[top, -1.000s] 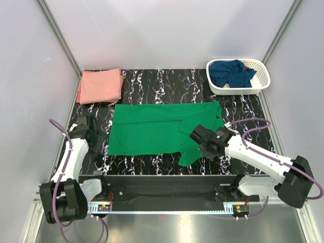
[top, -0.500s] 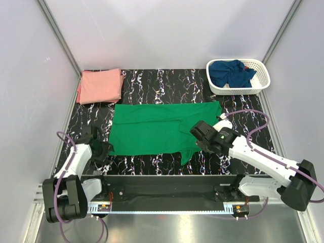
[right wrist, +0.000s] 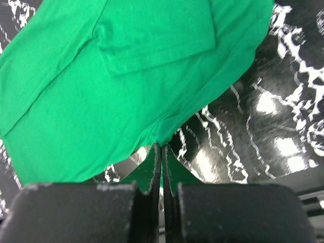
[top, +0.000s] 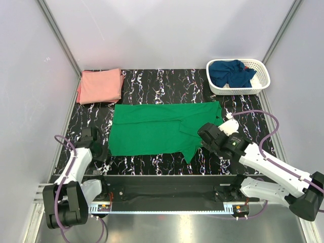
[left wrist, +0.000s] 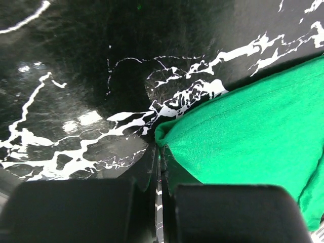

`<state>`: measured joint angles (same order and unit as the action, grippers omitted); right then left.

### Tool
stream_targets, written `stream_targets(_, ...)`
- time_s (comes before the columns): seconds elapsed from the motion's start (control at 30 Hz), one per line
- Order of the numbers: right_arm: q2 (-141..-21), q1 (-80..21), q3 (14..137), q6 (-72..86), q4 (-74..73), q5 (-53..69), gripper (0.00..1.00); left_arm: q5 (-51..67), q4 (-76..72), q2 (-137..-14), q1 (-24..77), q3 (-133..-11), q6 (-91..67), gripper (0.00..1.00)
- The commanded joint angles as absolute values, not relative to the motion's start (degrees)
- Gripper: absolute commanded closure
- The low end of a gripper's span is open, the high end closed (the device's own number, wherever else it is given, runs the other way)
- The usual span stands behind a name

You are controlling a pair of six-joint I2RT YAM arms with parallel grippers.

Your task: Fold and stack the t-shirts

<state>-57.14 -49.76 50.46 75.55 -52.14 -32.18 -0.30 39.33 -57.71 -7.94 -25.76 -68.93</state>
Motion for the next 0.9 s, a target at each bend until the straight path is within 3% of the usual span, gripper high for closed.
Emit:
stream_targets(0.0,-57.7,-50.2,52.5,74.0,-52.6,-39.0,1.0,-4.4,41.0,-56.1,-8.1,-28.1,-69.3,1.0)
stream_targets(0.4,-58.5,-48.9,57.3,71.0,-56.6,-47.0,1.0,-2.3,39.1,-60.4,-8.1,-35.9,-67.1,1.0)
stream_targets(0.87,-62.7,-36.3,59.6,48.0,-43.1,-38.2,1.0,0.9,38.1,-72.7,-8.2,-46.5,-65.3,1.0)
